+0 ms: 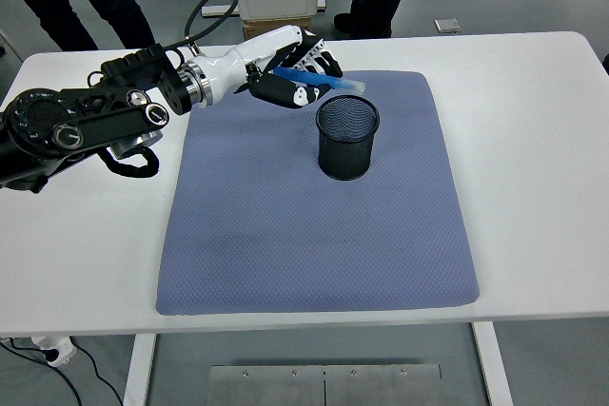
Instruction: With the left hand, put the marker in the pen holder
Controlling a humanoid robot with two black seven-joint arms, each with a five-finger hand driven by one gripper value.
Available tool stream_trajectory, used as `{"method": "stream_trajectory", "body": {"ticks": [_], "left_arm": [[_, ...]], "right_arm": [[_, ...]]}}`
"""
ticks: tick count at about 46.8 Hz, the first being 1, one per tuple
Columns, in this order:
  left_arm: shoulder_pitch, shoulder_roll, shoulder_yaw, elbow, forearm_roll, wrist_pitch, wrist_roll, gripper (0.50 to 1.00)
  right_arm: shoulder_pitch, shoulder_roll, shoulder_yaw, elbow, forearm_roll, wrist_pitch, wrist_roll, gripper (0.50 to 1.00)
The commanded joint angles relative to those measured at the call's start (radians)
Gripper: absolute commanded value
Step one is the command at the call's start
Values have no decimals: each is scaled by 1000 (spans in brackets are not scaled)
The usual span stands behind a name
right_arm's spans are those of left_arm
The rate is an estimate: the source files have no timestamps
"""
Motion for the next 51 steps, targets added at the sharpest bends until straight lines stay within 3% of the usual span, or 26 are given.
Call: {"method": "stream_trajectory", "body": {"ticks": [1, 25, 39, 51], "left_arm": [[15, -30, -8, 5, -17, 2, -1, 500], [162, -164, -241, 68, -144, 7, 1, 500], [259, -242, -321, 99, -243, 13, -1, 500], [296, -264, -338, 123, -249, 10, -1, 500]], "right_arm": [[0, 0, 0, 0, 0, 0, 0, 1000], [0, 0, 0, 0, 0, 0, 0, 1000], [0, 0, 0, 0, 0, 0, 0, 1000], [0, 0, 0, 0, 0, 0, 0, 1000]]}}
